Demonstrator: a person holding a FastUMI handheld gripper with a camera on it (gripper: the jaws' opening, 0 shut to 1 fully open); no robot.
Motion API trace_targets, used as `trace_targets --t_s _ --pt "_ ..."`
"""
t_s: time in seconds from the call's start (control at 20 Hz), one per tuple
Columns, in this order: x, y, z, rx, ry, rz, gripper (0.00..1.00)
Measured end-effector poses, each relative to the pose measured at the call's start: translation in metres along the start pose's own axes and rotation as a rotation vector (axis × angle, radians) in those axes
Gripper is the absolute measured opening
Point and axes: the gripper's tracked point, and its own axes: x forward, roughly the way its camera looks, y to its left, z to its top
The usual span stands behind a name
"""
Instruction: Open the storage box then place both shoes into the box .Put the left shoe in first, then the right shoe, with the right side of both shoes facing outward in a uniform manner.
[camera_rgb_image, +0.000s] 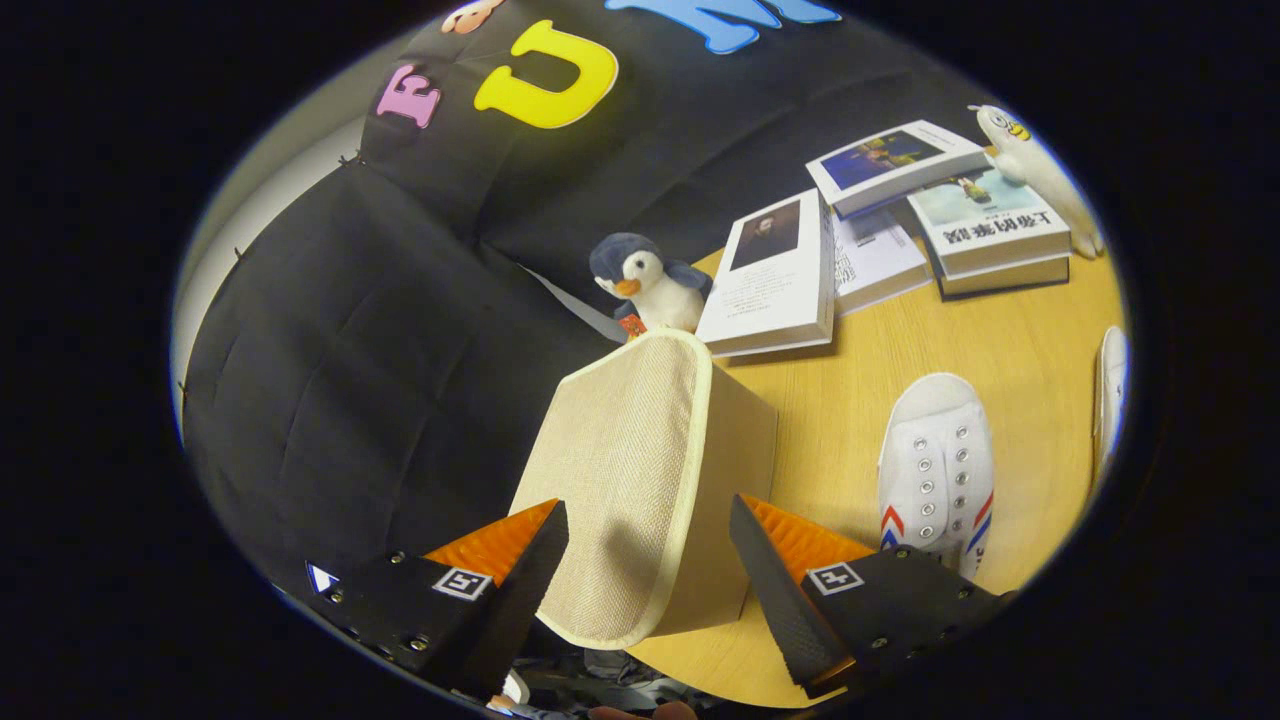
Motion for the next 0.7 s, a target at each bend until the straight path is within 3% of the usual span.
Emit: trace_targets --t_s 0.4,0.5,0.55,0.65,0.7 --pt "0.026 0.009 -0.013 0.236 0.094 0.105 0.96" --pt "0.022 0.017 -0.010 0.263 0.094 0.136 0.80" --pt "0.022 0.014 -0.009 0.266 0.101 0.113 0.71" --pt "0.017 0.017 -0.004 0.306 0.107 0.121 0.46" --pt "0.014 0.020 -0.003 0.337 0.120 0.125 0.22"
